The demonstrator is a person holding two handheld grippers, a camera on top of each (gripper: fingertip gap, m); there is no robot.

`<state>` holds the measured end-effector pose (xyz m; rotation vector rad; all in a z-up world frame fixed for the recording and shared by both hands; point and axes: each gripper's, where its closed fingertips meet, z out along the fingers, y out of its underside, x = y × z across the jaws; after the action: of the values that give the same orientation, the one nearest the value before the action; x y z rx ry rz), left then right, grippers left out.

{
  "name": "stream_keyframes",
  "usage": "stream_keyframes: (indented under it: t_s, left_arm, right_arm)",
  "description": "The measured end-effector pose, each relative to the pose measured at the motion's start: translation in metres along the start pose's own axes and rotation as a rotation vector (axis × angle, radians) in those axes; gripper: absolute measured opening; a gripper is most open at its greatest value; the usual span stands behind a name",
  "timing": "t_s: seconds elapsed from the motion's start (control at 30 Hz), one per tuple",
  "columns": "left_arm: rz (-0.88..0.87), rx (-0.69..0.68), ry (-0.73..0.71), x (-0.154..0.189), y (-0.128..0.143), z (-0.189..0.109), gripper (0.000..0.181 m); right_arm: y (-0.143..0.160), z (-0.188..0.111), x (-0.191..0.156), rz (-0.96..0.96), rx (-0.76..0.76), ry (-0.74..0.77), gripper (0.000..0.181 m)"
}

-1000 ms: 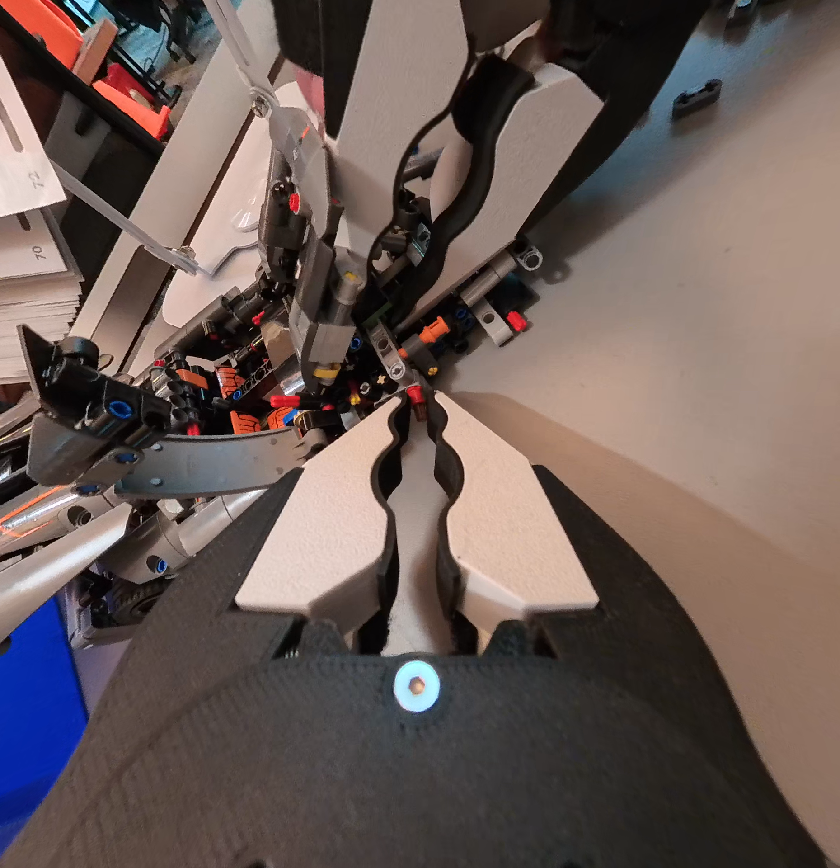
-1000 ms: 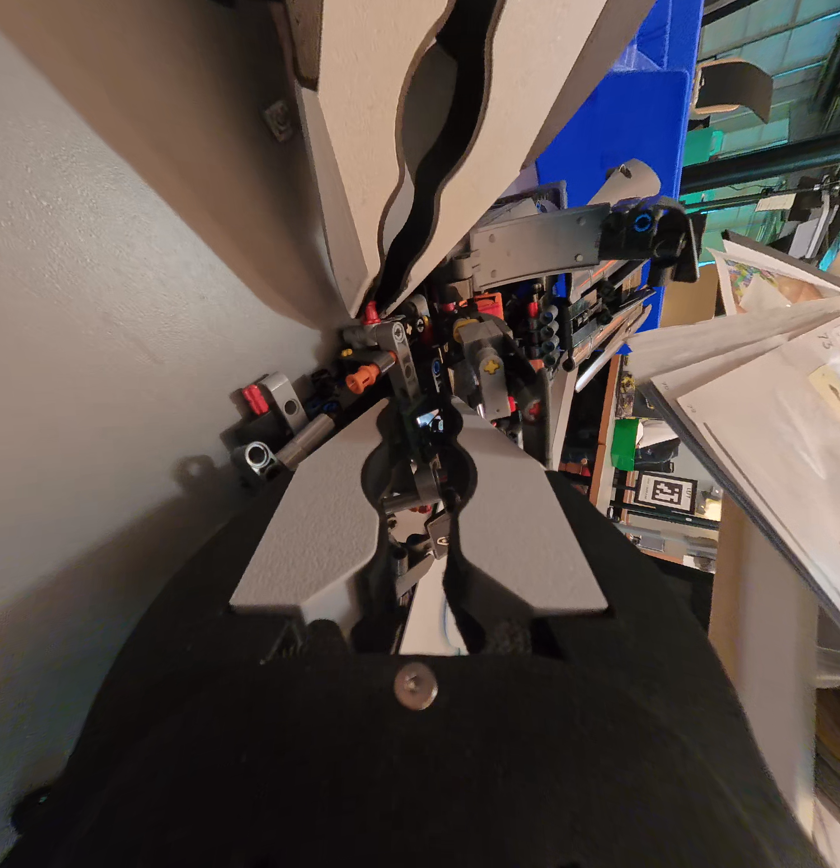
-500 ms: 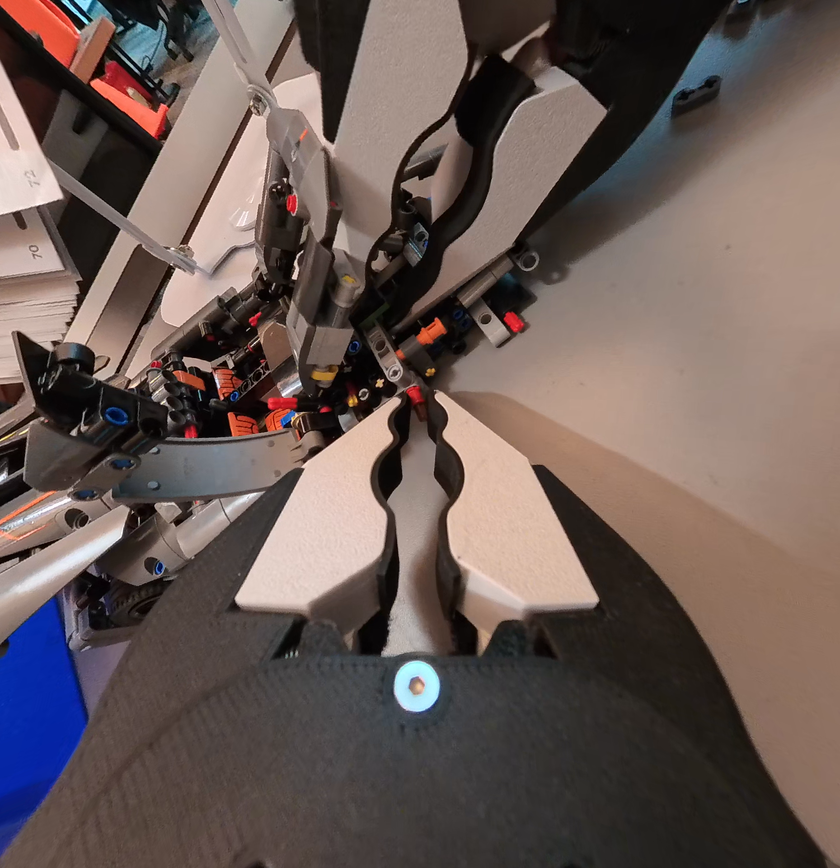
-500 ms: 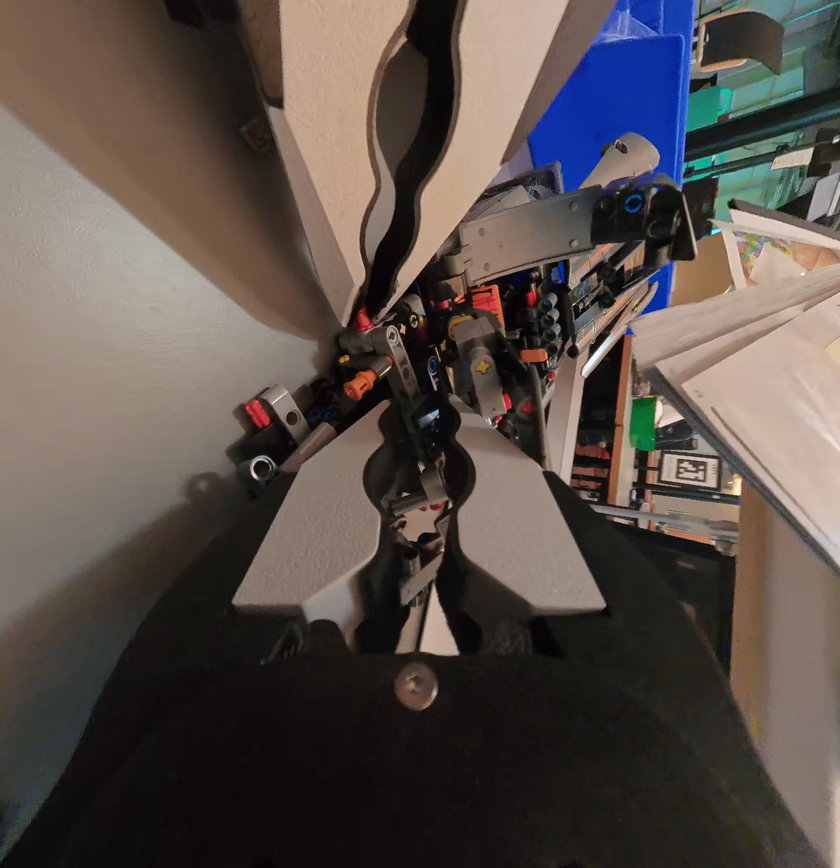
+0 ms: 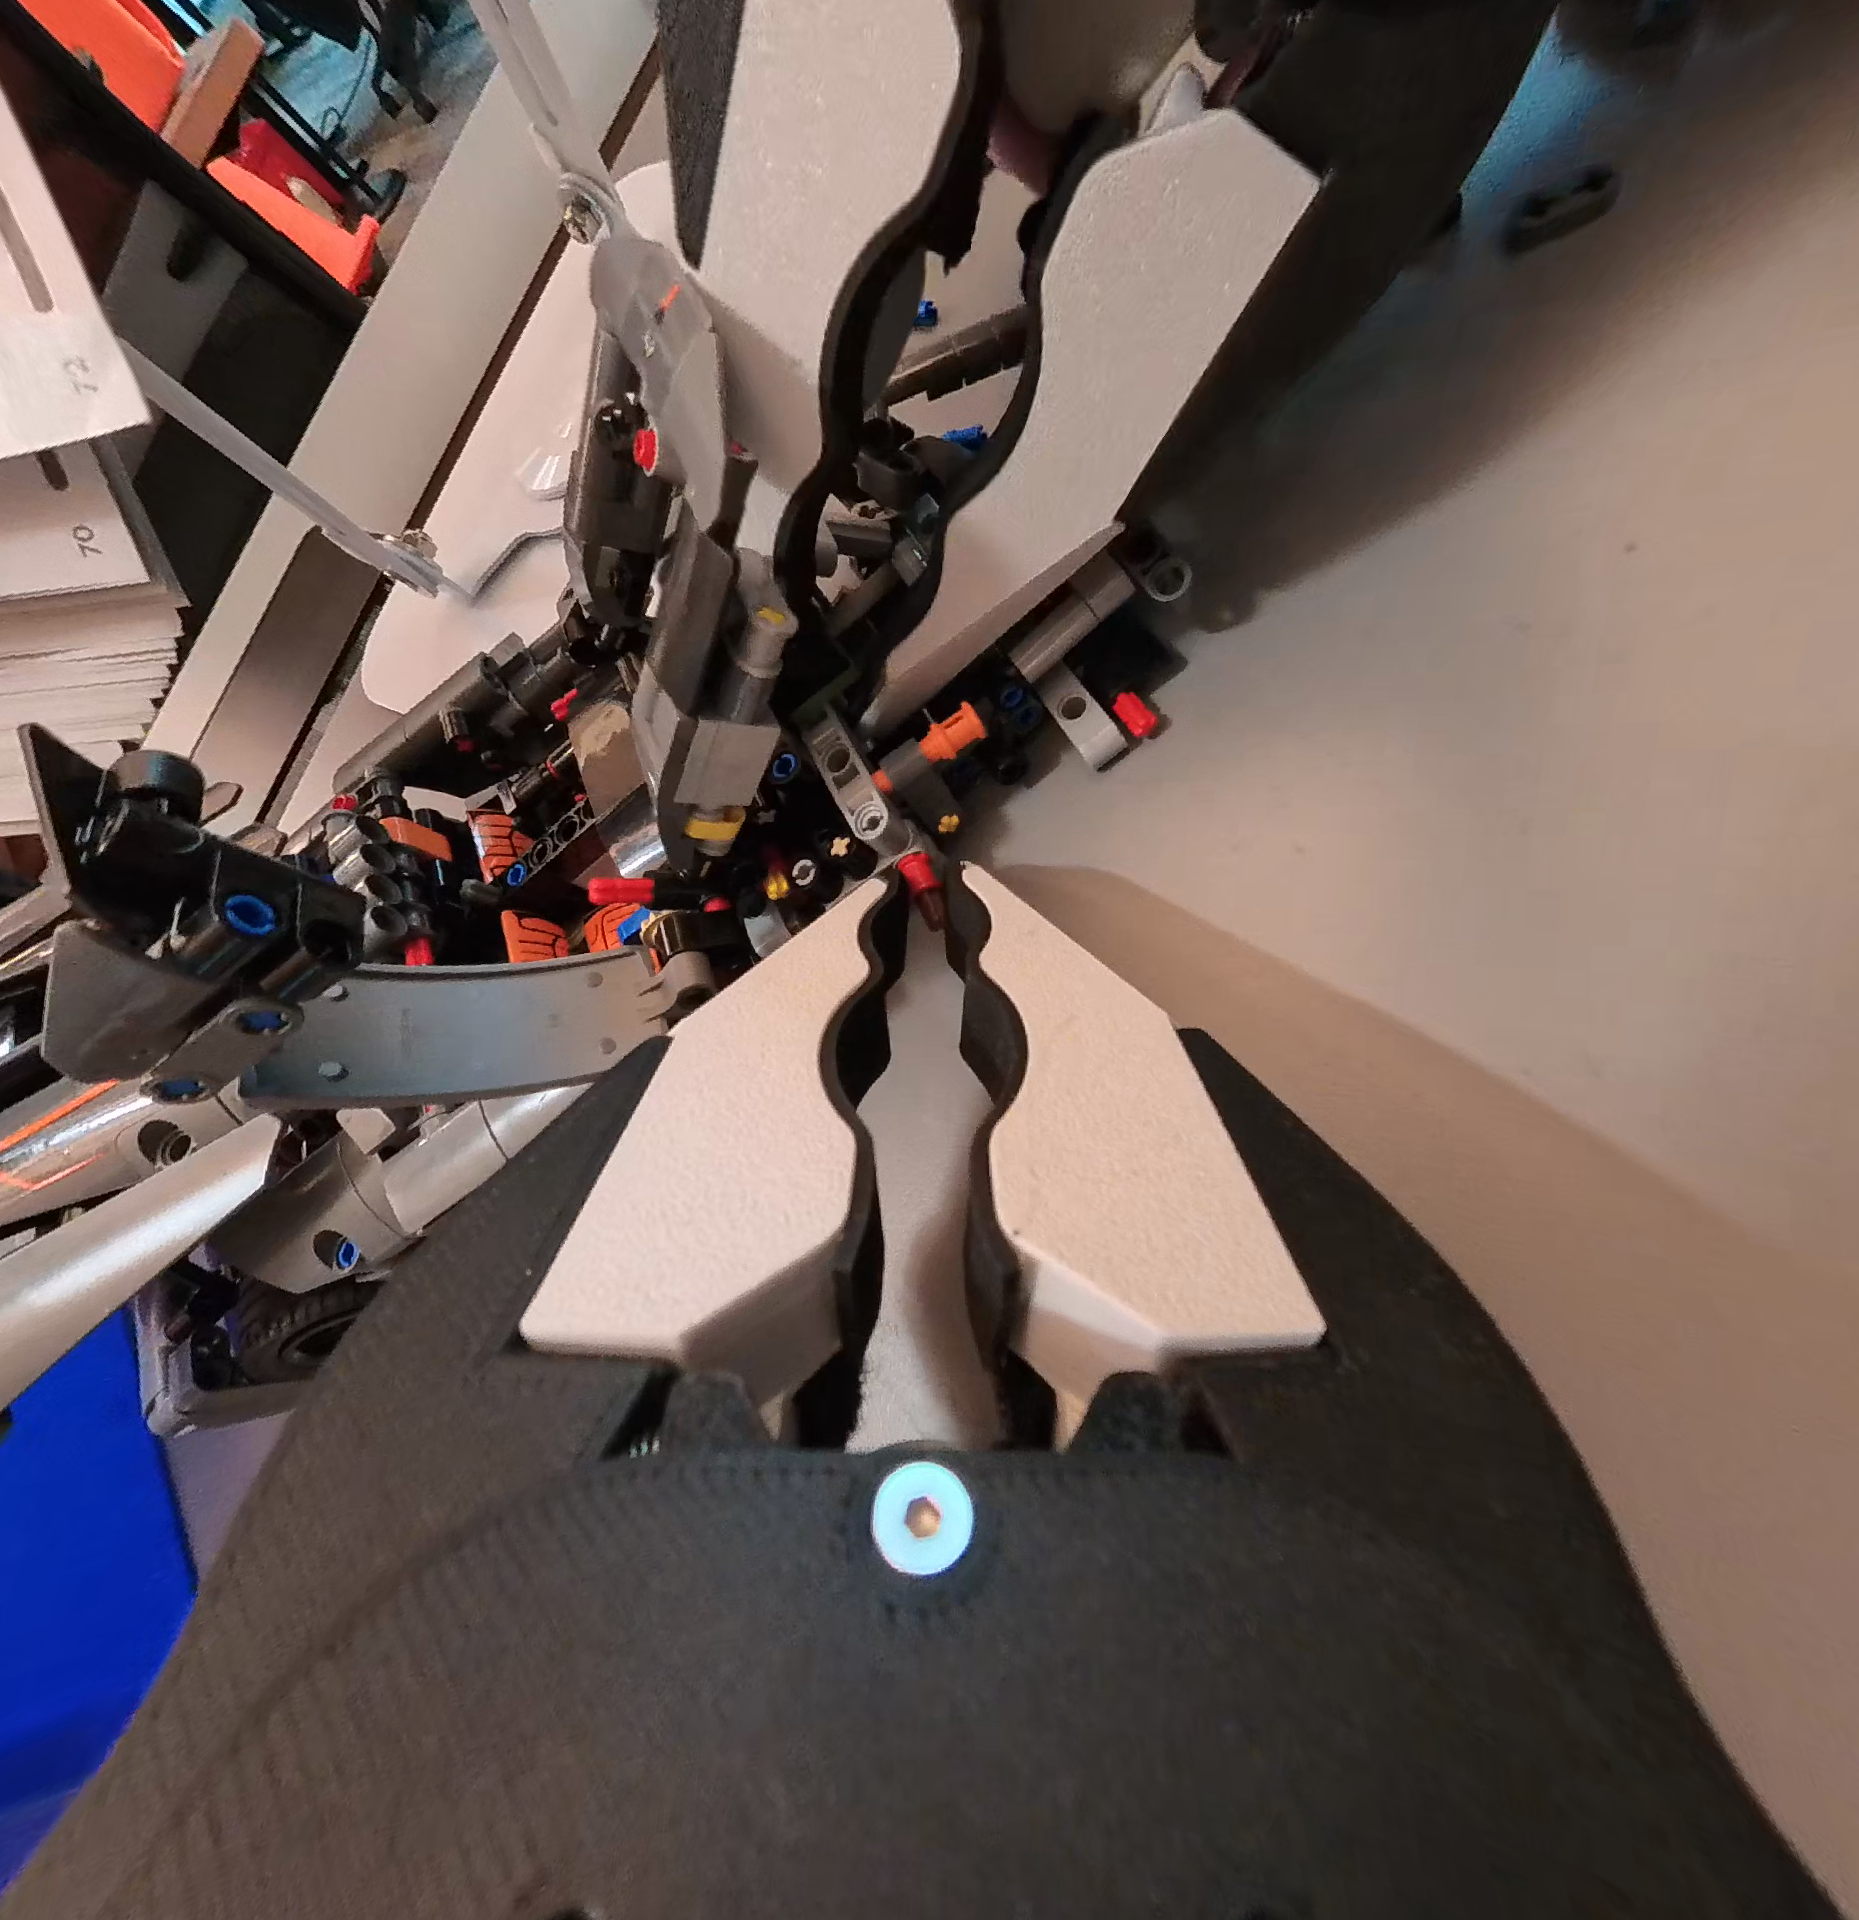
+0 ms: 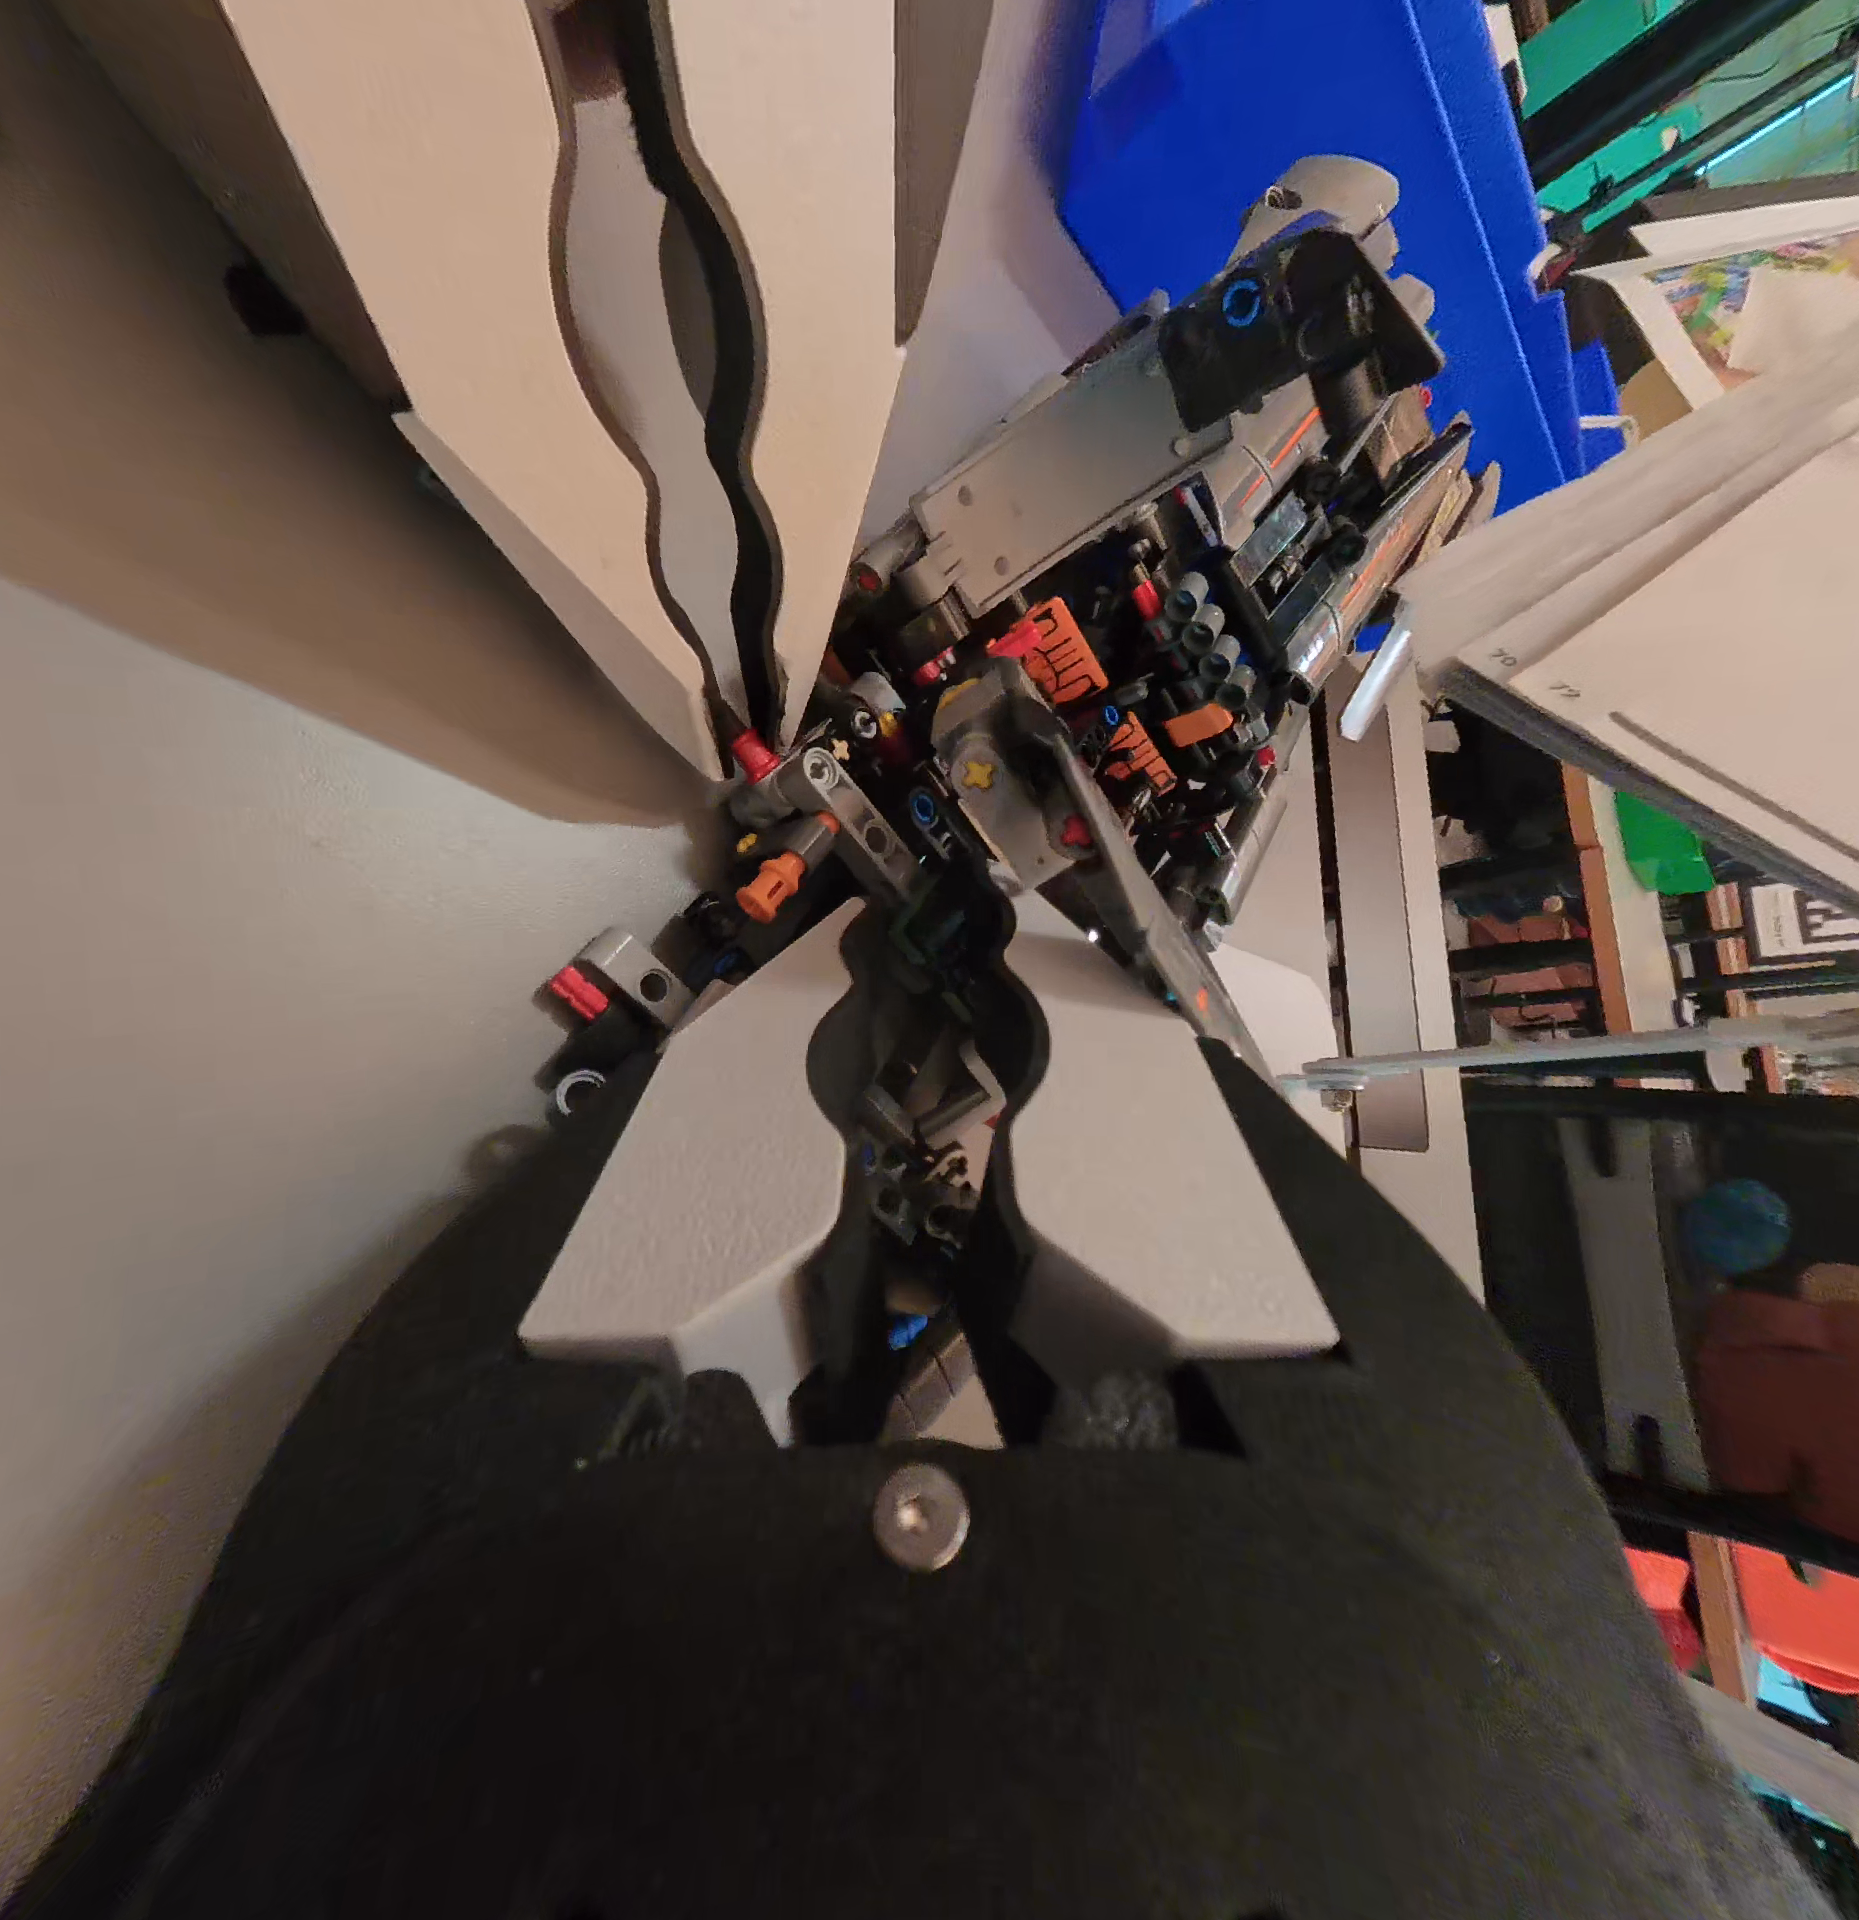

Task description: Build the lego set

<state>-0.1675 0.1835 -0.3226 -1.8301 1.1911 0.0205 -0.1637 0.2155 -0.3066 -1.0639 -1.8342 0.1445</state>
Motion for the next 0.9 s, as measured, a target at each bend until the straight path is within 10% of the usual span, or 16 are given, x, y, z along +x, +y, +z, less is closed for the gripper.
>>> stream_keyframes:
  t_s: [0.9]
  left_arm:
    - [0.019,0.001,0.002,0.0017,-0.0005,0.0009,0.004]
  right_arm:
    - [-0.004,-0.0028,-0.0062,-0.252,-0.014,0.012,0.013]
